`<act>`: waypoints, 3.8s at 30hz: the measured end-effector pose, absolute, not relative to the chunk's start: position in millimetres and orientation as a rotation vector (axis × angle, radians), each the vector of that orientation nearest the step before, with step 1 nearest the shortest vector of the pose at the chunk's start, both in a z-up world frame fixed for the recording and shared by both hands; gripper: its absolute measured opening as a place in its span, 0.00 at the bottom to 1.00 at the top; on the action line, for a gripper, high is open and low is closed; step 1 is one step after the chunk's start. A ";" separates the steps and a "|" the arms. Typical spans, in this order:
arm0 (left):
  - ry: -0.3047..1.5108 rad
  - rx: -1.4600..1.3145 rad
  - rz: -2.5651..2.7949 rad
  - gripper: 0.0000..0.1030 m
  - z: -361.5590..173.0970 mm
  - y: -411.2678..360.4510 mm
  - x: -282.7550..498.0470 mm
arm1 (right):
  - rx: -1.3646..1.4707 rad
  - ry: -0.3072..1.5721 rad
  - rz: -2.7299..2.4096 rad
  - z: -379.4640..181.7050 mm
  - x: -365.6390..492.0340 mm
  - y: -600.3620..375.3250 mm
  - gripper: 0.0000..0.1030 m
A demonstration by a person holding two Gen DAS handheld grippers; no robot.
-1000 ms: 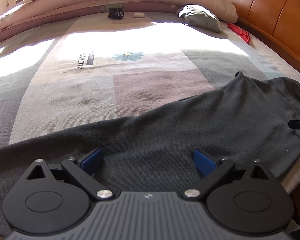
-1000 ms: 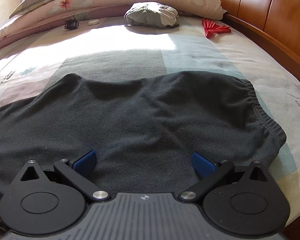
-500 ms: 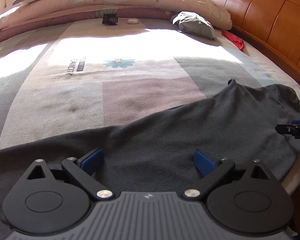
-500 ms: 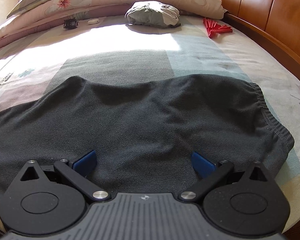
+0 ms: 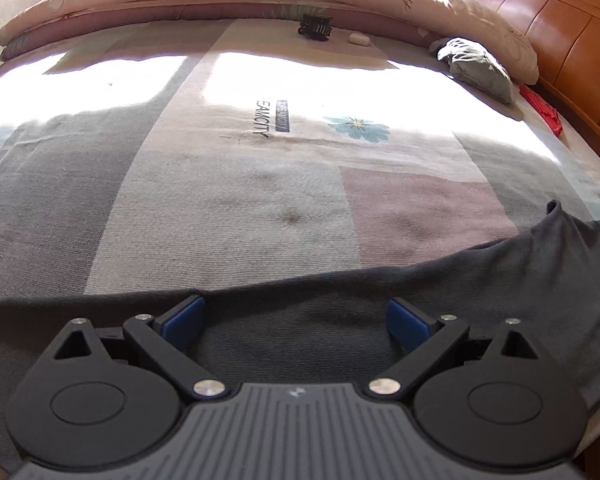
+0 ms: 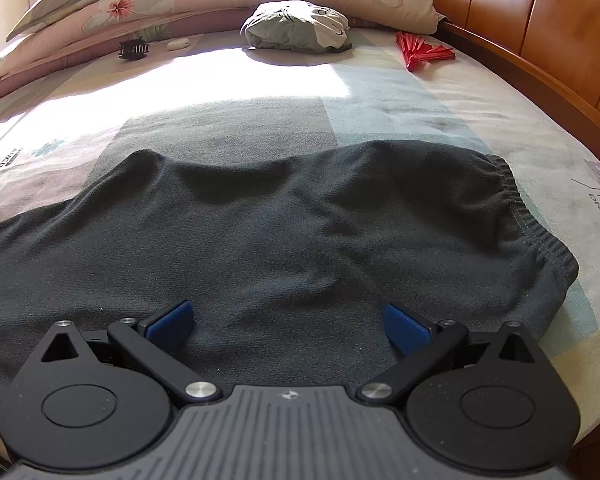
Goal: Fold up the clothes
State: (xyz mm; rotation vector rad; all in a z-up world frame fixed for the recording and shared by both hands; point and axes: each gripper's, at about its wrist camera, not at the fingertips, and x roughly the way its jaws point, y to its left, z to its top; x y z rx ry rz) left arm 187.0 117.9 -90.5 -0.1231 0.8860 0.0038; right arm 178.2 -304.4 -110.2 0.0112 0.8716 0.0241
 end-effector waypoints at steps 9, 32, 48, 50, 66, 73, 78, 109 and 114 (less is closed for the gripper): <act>0.842 -0.067 -0.025 0.95 -48.8 163.9 164.8 | 0.006 0.851 0.105 -84.2 171.7 -285.2 1.00; 0.982 -0.161 0.102 0.95 -86.6 252.7 130.5 | -0.053 0.967 0.498 -96.4 156.6 -168.2 1.00; 0.901 -0.247 -0.025 0.95 -91.0 250.8 160.9 | -0.112 0.953 0.482 -82.5 147.3 -156.9 1.00; 0.896 -0.261 0.010 0.95 -92.1 263.6 155.3 | -0.107 0.964 0.471 -84.5 149.3 -157.7 1.00; 0.933 -0.140 -0.190 0.95 -77.3 195.6 133.3 | -0.125 0.990 0.439 -94.6 157.2 -149.8 1.00; 0.968 -0.102 -0.160 0.95 -87.7 208.3 118.9 | -0.124 0.988 0.445 -94.8 157.8 -150.7 1.00; 1.009 -0.070 -0.005 0.95 -90.7 234.1 111.0 | -0.113 0.984 0.449 -94.6 158.1 -152.9 1.00; 0.899 0.024 -0.014 0.98 -100.5 100.5 97.2 | -0.173 0.870 0.416 -102.6 160.0 -159.9 1.00; 0.902 0.036 -0.027 0.98 -83.4 95.5 103.2 | -0.245 0.891 0.449 -94.9 149.3 -167.3 1.00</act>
